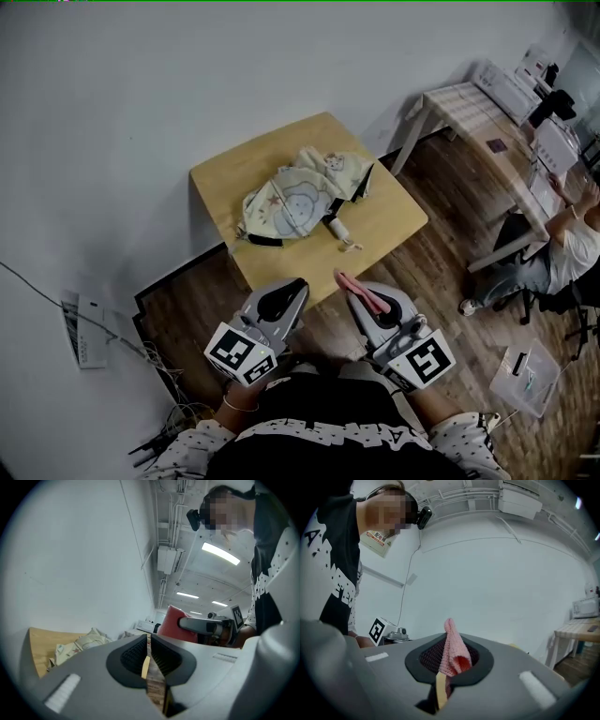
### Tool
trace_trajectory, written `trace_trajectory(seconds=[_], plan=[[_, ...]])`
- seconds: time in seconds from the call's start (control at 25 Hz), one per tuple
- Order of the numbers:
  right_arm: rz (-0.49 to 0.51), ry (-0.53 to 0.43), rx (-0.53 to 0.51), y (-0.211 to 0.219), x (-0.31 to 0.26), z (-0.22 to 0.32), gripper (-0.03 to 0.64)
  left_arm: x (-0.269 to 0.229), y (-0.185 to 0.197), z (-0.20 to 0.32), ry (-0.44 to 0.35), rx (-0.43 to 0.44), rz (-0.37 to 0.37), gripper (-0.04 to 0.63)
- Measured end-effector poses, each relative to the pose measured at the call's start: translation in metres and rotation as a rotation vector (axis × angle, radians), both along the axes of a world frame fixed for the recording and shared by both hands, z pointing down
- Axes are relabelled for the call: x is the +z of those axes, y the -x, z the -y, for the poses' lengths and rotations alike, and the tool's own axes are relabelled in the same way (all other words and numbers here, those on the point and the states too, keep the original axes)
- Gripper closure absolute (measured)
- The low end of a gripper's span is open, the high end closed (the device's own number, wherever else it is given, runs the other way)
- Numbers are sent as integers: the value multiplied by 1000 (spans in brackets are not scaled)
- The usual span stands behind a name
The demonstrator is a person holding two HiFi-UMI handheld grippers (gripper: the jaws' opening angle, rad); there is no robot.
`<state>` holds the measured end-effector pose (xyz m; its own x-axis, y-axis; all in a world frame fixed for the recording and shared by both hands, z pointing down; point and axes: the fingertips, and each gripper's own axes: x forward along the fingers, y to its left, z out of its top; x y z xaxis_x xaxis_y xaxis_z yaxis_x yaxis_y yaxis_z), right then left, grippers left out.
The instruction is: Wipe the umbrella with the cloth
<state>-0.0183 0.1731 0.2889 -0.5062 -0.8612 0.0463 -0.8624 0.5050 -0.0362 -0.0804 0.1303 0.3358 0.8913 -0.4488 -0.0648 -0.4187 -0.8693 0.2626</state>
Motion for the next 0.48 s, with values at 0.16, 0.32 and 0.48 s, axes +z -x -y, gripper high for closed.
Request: trace_trajectory(seconds=[0.16,0.32,0.48], plan=[[-8,24,39,-12,9,0,584,5,-10,0,15,36,-3,594],[-12,36,31,-14,13,8,584,5,-9,8,15,22,-4,594],[2,29,-6,-14,12,23,584,4,-11,18,11,1,7,594]])
